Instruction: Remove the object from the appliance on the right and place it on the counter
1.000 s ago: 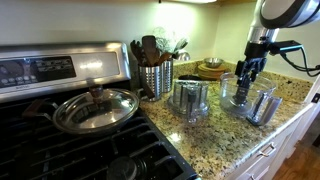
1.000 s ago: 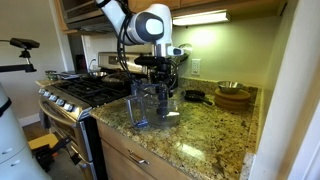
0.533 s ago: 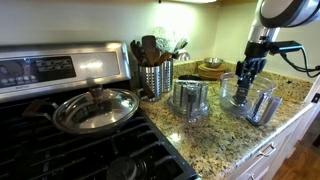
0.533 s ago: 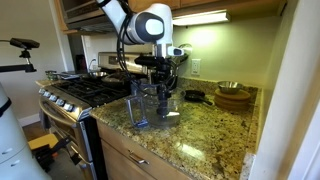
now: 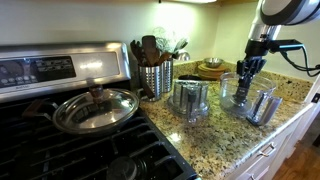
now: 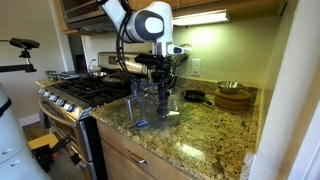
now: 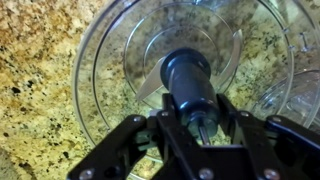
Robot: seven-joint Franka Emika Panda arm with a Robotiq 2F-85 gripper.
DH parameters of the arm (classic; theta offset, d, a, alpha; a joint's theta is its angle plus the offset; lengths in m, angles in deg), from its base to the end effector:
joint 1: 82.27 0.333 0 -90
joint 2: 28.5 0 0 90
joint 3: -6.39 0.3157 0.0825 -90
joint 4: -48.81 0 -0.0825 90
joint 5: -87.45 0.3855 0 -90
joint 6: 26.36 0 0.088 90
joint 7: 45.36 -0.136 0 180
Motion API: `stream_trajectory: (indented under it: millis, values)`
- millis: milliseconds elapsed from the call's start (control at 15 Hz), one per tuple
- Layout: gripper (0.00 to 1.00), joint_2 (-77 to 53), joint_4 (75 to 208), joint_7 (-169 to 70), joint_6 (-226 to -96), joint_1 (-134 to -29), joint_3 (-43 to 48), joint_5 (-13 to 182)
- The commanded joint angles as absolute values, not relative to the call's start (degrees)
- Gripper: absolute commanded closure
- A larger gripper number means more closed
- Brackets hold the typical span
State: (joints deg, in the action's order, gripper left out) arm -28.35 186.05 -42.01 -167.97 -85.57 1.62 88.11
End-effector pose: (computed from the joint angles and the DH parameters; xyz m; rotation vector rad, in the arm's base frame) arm 0.4978 -0.0704 0.2915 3.1361 -0.1430 0.1162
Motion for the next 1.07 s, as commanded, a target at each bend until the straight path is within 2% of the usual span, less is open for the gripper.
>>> stream_trajectory:
  millis: [0, 1000]
  values:
    - [0.8, -32.5, 186.9, -42.9, -164.6, -85.9, 1.8, 87.8]
    - [0.8, -44.8, 183.7, -43.6, -152.0, -85.3, 3.9, 84.3]
